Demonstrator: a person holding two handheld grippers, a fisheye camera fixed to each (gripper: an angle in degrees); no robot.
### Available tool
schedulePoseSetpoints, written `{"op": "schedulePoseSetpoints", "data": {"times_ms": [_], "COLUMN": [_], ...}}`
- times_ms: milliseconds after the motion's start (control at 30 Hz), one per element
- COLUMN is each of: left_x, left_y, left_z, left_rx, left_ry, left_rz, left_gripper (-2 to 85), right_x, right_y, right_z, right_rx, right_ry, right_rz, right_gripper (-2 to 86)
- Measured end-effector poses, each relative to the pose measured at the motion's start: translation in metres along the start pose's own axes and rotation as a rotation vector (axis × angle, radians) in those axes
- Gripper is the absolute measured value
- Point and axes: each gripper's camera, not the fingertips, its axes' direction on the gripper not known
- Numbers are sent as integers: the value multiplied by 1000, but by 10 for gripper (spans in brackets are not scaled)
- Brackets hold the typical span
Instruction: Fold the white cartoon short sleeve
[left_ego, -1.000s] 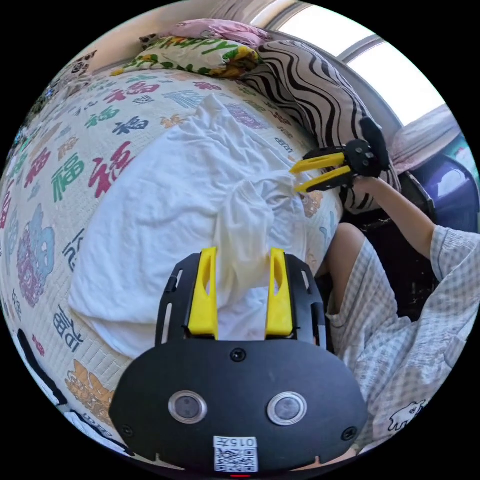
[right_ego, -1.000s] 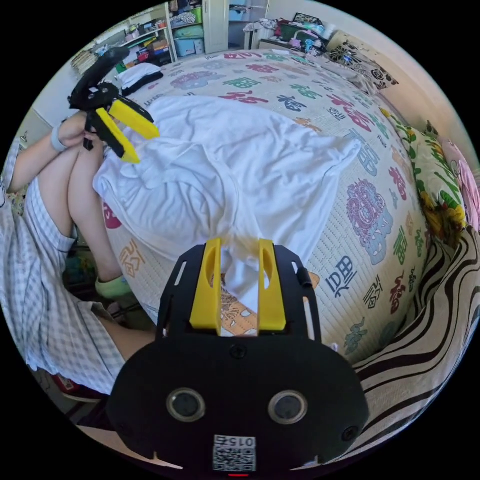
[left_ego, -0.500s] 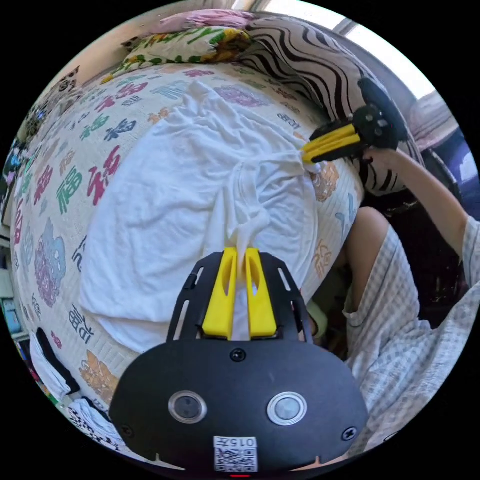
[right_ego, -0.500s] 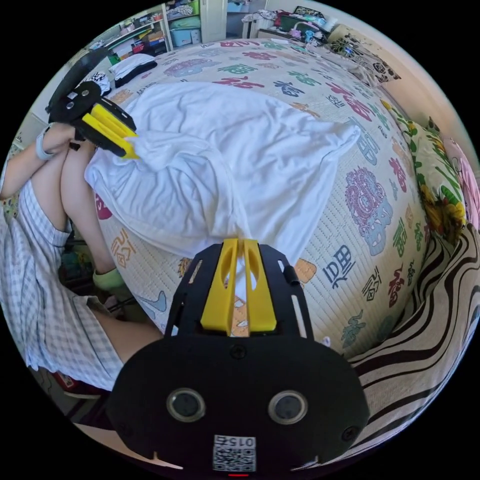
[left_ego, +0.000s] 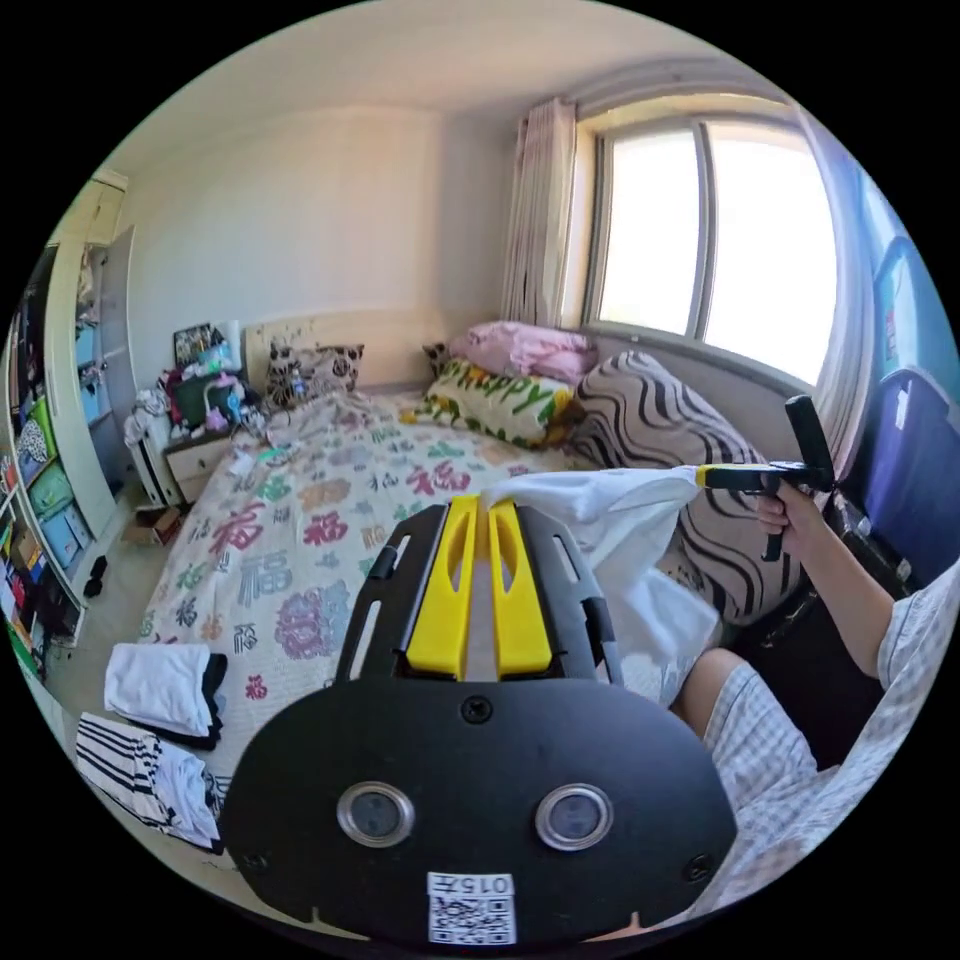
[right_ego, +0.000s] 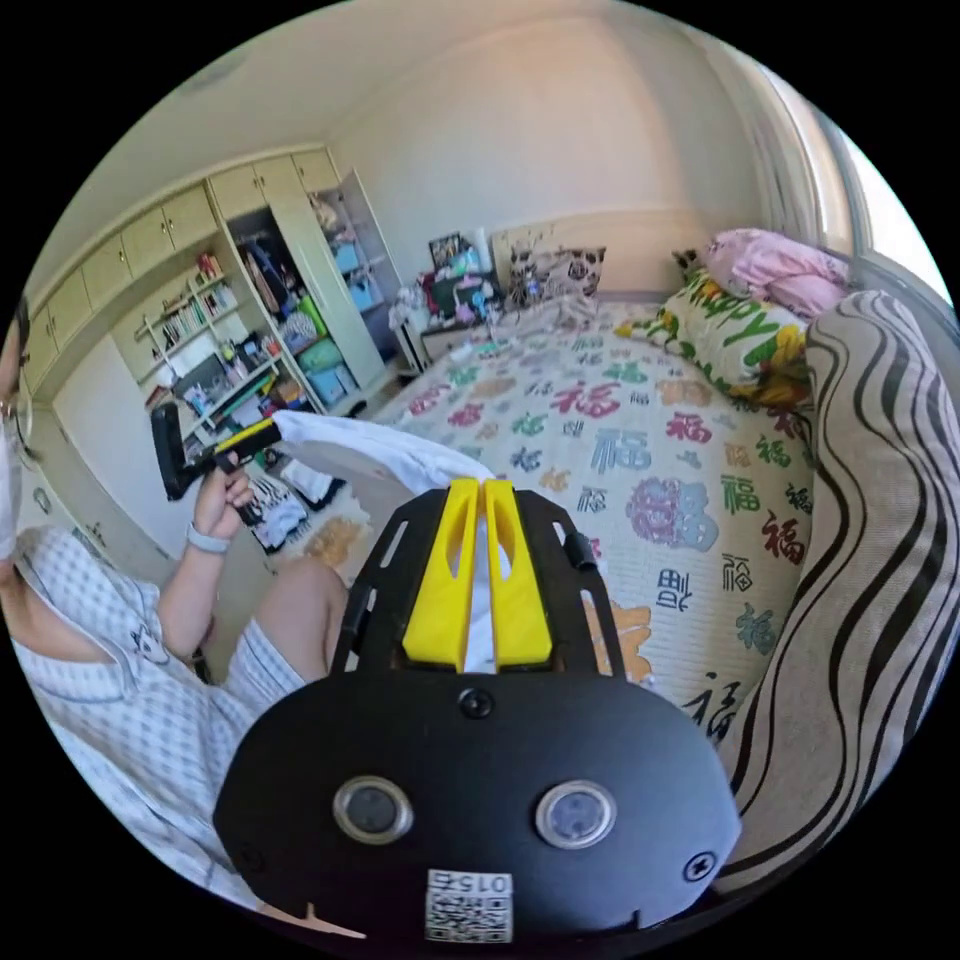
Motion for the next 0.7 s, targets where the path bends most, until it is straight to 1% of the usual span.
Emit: {"op": "schedulePoseSetpoints", "data": {"times_ms": [67, 100, 167, 200, 267, 300, 367, 400, 467, 567, 700], "left_x": [9, 12, 24, 27, 42, 46, 69, 75, 96, 109, 110], "left_y": [-8, -10, -13, -13, -12, -12, -8, -8, -5, -2, -11], "left_z": [-69, -85, -150, -167, -232, -248, -309, -324, -377, -426, -445], "left_rx": [130, 160, 288, 324, 486, 535, 719, 762, 915, 1061, 1147], "left_ry": [9, 8, 3, 5, 30, 32, 9, 0, -47, -96, -197], "left_rz": [5, 6, -3, -11, -40, -49, -51, -44, -1, 54, 99], "left_gripper": [-5, -5, -5, -5, -6, -6, -6, -6, -6, -6, -6], "right_x": [-28, -37, -73, -82, -122, -131, -168, -178, -215, -252, -277], "right_y": [6, 9, 23, 27, 51, 57, 89, 97, 118, 133, 133], "right_z": [-53, -66, -117, -129, -176, -187, -226, -234, -263, -292, -305], "right_rx": [121, 152, 290, 330, 525, 581, 848, 912, 1100, 1251, 1342], "right_ry": [17, 29, 93, 115, 206, 217, 216, 217, 266, 347, 440], "right_rz": [23, 26, 28, 27, 46, 57, 111, 117, 96, 1, -112], "right_gripper": [1, 1, 0, 0, 0, 0, 0, 0, -1, -2, -2]}}
